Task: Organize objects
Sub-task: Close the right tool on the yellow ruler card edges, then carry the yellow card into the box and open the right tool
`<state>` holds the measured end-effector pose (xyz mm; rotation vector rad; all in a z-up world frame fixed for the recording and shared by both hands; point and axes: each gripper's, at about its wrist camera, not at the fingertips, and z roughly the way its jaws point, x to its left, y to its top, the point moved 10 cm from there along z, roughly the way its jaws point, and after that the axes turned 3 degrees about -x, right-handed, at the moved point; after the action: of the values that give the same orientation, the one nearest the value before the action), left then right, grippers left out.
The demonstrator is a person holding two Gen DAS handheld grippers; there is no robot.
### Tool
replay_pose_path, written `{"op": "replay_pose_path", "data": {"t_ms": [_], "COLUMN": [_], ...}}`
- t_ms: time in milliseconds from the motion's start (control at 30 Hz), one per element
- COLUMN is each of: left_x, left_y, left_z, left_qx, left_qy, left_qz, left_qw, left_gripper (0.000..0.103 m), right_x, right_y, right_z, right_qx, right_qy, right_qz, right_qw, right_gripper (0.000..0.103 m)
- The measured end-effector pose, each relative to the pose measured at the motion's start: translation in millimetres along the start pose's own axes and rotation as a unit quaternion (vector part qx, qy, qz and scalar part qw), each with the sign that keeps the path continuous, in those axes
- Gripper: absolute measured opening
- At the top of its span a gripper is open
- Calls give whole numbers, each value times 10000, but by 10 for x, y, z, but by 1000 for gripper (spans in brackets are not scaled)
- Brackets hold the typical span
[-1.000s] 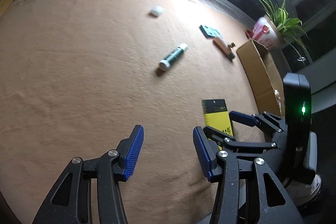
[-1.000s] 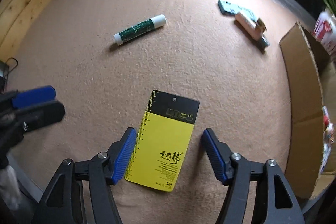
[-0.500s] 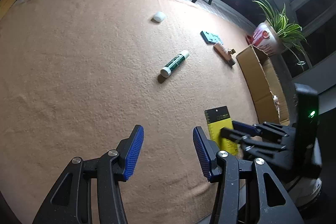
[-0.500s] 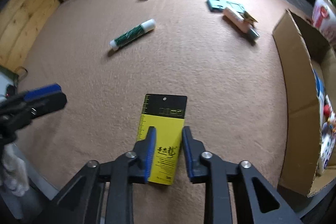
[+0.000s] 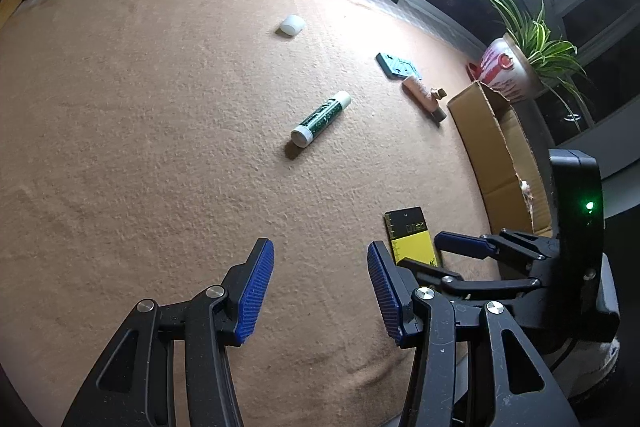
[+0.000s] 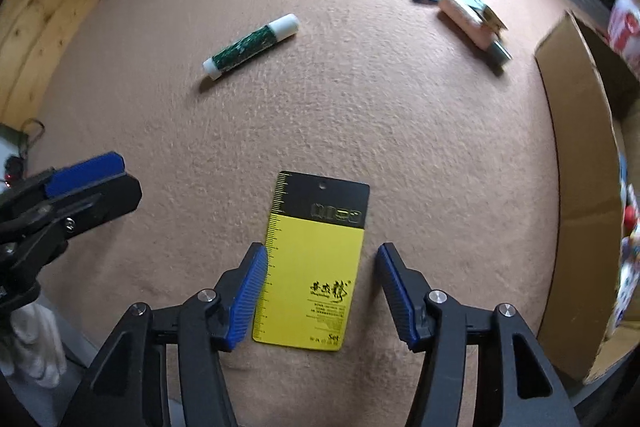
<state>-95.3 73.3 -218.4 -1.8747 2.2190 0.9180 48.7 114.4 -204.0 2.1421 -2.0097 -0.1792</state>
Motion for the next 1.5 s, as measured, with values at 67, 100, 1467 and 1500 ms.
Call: {"op": "replay_pose_path", "data": {"t_ms": [67, 100, 1467, 1500], "left_x": [16, 24, 92, 84], "left_y": [9, 13, 114, 125], "left_z": [-1, 1, -129, -129], "left_qx": [-12, -16, -235, -239], "left_qy": [1, 4, -139, -125], "left_qz": [-20, -29, -53, -41], "left_qw": [10000, 10000, 9996, 9996], "left_gripper": [52, 52, 49, 49], "right_x": [99, 169, 1774, 1770], "right_y": [-60, -99, -2098, -2163], "right_z": [-18, -39, -1076, -1193], "right_qx": [-25, -48, 84, -26], "right_qy": [-125, -105, 52, 71], "right_qz": [-182, -282, 139, 207], "right_qw": [9998, 9995, 9999, 9998], "right_gripper": [45, 43, 48, 48]}}
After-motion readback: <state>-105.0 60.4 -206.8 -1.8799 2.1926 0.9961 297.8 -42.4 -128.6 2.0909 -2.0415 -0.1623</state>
